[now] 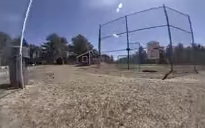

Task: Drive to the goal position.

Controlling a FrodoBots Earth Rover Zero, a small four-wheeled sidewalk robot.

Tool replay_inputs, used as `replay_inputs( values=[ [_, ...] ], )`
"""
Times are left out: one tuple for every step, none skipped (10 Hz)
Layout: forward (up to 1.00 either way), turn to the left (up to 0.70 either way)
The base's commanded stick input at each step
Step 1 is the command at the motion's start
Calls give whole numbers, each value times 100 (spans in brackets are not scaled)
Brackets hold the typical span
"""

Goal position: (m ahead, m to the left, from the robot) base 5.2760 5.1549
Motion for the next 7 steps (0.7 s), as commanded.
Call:
replay_inputs(
  values=[
    [70, 0],
    [70, 0],
    [70, 0],
    [70, 0],
    [70, 0],
    [70, 0],
    [70, 0]
  ],
)
